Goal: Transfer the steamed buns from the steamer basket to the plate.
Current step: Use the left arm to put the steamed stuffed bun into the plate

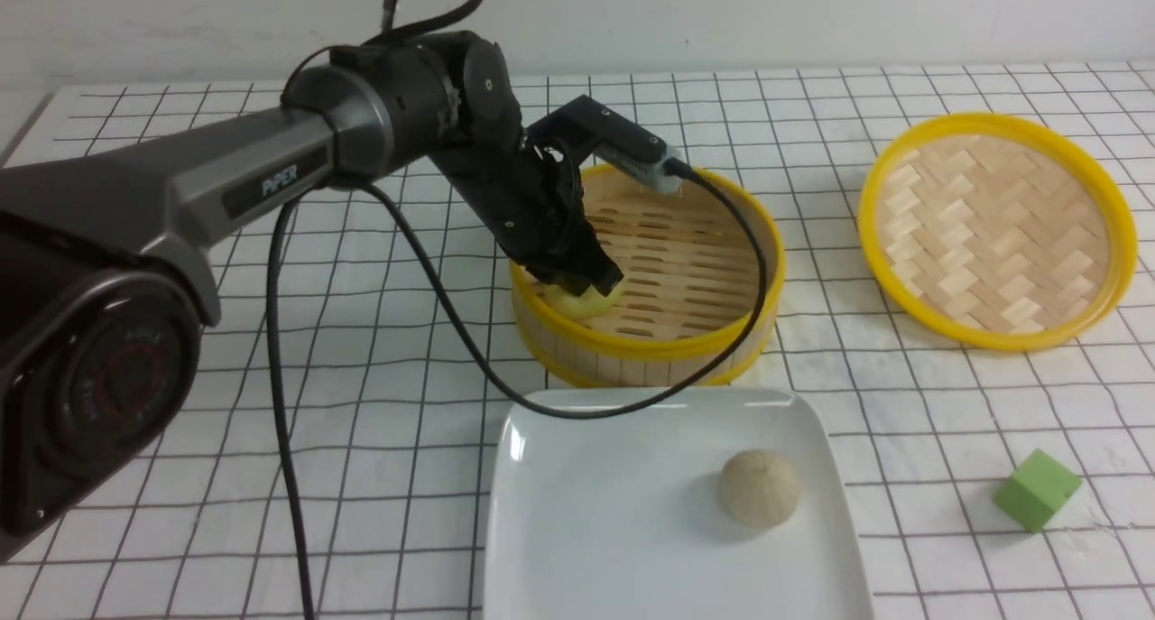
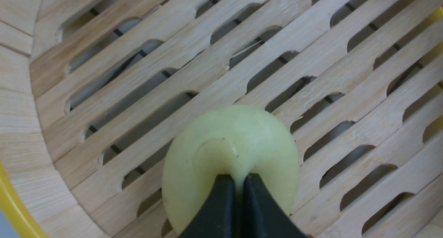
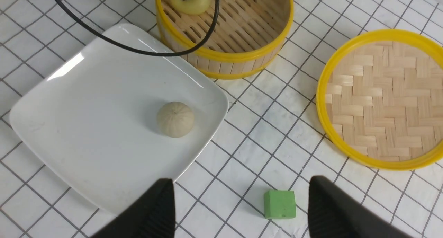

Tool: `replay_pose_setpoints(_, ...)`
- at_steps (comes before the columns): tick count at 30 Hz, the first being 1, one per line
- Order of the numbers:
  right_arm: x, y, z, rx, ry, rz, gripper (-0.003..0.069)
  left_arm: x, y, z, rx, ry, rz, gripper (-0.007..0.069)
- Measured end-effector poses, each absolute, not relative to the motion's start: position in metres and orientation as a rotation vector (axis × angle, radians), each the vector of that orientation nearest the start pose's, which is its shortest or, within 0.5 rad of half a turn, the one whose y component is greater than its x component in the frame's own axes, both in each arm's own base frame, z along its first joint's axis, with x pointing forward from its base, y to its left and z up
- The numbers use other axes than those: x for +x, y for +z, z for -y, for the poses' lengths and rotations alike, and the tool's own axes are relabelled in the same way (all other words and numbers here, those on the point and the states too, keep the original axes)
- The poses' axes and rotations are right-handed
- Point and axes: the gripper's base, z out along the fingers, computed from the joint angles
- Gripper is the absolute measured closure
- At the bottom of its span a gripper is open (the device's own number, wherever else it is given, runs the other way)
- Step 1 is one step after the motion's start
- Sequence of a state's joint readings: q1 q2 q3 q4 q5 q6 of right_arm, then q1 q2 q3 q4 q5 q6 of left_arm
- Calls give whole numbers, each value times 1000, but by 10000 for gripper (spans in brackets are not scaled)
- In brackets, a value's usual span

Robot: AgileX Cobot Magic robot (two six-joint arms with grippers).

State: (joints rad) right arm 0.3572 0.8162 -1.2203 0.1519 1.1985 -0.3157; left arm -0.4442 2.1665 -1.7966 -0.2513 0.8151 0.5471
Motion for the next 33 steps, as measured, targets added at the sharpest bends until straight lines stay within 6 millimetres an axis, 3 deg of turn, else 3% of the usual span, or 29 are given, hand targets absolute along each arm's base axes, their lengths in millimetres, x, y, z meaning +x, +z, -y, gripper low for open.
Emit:
replay_pose_setpoints(6,102,435,-52,-761,219,-2141,155,420,229,217,1047,-263,-2410,609)
replay_pose_setpoints(9,102,435,-53,-760,221,-2139,155,411,262,212,1031,-255,-2355,609)
replay_pose_setpoints(10,102,435,-53,-761,223,-2139,155,404,286,209,1015,-253,-2307,609)
replay_pose_setpoints(13,102,435,-53,-761,228,-2139,155,391,319,203,997,-255,-2250,609)
replay_pose_setpoints(14,102,435,-53,-761,231,-2139,155,379,340,198,977,-266,-2233,609)
replay_pose_setpoints(18,102,435,-53,-761,235,-2138,155,350,374,185,913,-315,-2287,609)
replay_pose_setpoints(24,102,435,-54,-761,245,-2136,155,310,399,172,832,-434,-2455,609)
replay_pose_setpoints(27,101,435,-54,-761,253,-2136,155,298,408,173,792,-531,-2456,609)
replay_pose_setpoints(30,101,435,-54,-763,254,-2139,155,282,404,181,819,-605,-2474,609)
replay_pose_setpoints(33,100,434,-55,-769,267,-2149,155,265,384,197,915,-616,-2530,609)
